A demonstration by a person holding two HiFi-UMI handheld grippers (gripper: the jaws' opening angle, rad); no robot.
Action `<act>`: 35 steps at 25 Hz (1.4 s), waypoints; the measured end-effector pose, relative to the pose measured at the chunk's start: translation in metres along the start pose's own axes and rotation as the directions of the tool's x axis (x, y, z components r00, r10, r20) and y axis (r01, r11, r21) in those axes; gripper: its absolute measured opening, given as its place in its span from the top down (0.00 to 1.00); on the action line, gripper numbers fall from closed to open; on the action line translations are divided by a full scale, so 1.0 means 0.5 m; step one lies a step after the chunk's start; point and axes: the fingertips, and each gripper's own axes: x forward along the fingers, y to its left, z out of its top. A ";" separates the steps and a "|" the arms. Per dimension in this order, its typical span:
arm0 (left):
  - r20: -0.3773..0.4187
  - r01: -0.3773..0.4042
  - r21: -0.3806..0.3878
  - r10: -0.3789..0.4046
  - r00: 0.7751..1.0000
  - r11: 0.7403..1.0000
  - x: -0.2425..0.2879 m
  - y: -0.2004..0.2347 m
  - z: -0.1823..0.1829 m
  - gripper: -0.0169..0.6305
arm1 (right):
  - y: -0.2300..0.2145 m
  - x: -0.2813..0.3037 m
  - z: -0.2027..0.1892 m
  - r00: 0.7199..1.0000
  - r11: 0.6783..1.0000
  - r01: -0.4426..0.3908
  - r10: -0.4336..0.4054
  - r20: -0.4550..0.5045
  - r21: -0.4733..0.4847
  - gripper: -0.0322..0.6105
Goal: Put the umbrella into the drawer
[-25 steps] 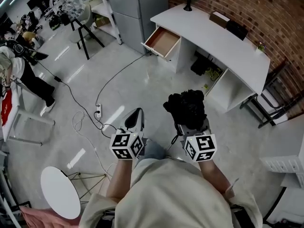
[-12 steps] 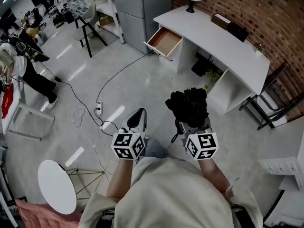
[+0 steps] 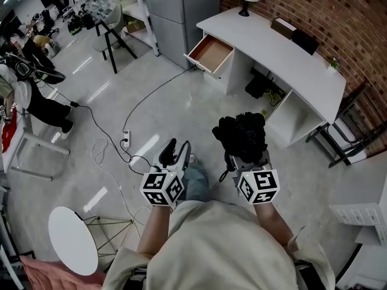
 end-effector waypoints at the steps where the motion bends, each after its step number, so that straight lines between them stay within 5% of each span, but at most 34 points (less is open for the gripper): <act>1: 0.000 -0.003 -0.001 0.003 1.000 1.000 0.014 0.007 0.002 0.69 | -0.008 0.013 0.002 1.000 1.000 0.001 -0.001 -0.001 0.002 0.57; 14: -0.011 -0.010 0.002 0.010 1.000 1.000 0.302 0.160 0.070 0.36 | -0.145 0.310 0.051 1.000 1.000 0.024 -0.024 -0.004 0.003 0.57; 25: -0.019 0.049 0.053 -0.048 0.999 0.997 0.529 0.322 0.205 0.34 | -0.198 0.601 0.135 0.997 0.997 0.072 -0.072 0.019 0.006 0.57; 35: -0.051 0.070 0.047 -0.068 0.996 0.996 0.679 0.458 0.254 0.34 | -0.251 0.810 0.151 0.992 0.992 0.124 -0.124 0.000 0.014 0.57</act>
